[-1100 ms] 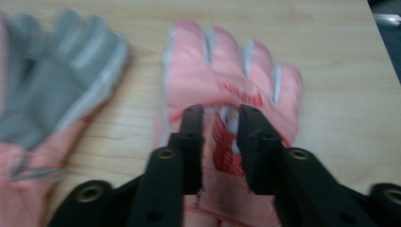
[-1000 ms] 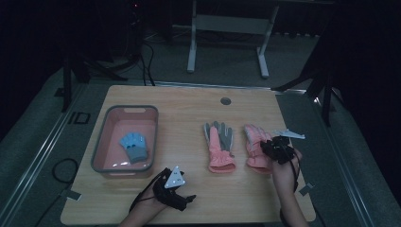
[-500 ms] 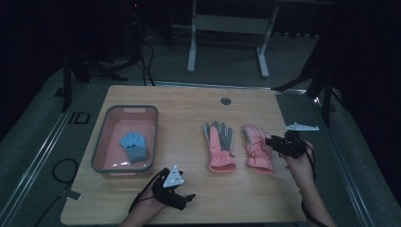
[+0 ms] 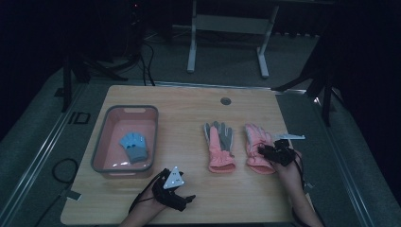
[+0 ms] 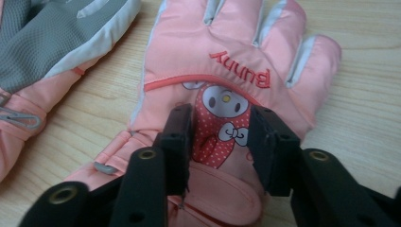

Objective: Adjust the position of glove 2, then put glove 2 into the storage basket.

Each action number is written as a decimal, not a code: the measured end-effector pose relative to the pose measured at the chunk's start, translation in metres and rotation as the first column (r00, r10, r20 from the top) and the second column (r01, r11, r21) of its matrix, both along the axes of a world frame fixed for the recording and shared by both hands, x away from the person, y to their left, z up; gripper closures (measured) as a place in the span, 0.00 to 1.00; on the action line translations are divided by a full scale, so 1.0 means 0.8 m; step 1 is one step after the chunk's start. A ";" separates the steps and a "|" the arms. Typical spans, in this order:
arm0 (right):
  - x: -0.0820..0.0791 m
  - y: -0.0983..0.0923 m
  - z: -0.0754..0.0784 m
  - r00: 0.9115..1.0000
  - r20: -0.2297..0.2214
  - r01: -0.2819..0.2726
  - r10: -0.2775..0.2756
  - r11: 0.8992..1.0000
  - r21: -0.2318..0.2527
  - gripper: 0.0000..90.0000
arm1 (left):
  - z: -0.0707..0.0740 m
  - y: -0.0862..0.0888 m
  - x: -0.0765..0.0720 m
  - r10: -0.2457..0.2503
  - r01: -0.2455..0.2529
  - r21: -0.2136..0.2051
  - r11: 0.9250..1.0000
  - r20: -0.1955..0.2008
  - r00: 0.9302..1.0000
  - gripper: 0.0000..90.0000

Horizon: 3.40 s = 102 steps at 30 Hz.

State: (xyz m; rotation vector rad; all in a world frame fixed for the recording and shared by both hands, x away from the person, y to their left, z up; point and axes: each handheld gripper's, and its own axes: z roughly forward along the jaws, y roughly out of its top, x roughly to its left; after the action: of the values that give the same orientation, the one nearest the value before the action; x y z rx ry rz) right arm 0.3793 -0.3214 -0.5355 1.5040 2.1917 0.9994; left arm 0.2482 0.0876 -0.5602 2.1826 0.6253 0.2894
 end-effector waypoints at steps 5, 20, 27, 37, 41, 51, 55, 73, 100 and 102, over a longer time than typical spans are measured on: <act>0.007 0.007 -0.002 1.000 -0.002 -0.027 0.027 1.000 -0.016 0.90 | 0.000 0.000 0.000 0.001 -0.001 0.003 1.000 0.000 1.000 0.10; -0.024 0.037 0.085 0.986 0.149 0.080 -0.074 0.996 -0.032 0.99 | 0.000 0.000 0.000 0.007 -0.007 0.000 1.000 0.000 1.000 0.10; -0.043 0.088 0.139 0.978 0.202 0.045 -0.044 0.999 -0.003 0.99 | -0.001 0.001 0.001 0.008 -0.008 0.000 1.000 -0.004 1.000 0.10; -0.054 0.156 0.141 0.983 0.185 0.000 -0.003 1.000 0.016 0.99 | 0.000 0.000 0.001 0.002 -0.002 0.000 1.000 0.000 1.000 0.10; -0.050 0.172 0.128 0.987 0.160 -0.009 0.008 1.000 0.005 0.99 | 0.001 0.000 0.001 0.001 -0.001 -0.002 1.000 -0.001 1.000 0.10; -0.028 0.198 0.073 0.997 0.081 0.013 -0.009 0.999 -0.050 0.99 | 0.000 0.000 0.000 0.000 0.000 0.004 1.000 -0.004 1.000 0.10; -0.022 0.201 0.055 0.998 0.066 0.016 -0.013 0.999 -0.045 0.98 | 0.000 -0.001 -0.001 -0.001 0.001 0.008 1.000 -0.002 1.000 0.10; -0.021 0.171 0.057 0.994 0.089 -0.071 0.067 0.997 0.041 0.60 | -0.001 -0.001 0.000 -0.001 0.001 0.014 1.000 -0.005 1.000 0.10; -0.036 0.092 0.094 0.964 0.177 -0.197 0.197 0.980 -0.018 0.14 | 0.043 -0.013 0.008 0.056 -0.056 -0.011 0.998 0.030 0.998 0.10; -0.038 0.084 0.095 0.965 0.170 -0.199 0.198 0.980 -0.012 0.13 | 0.054 -0.015 0.011 0.067 -0.066 -0.034 0.997 0.024 0.997 0.10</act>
State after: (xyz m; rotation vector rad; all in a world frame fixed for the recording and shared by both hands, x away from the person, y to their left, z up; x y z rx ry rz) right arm 0.3490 -0.2539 -0.4592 1.1692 2.2495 1.1508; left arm 0.2568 0.0756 -0.5169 2.1262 0.6844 0.3390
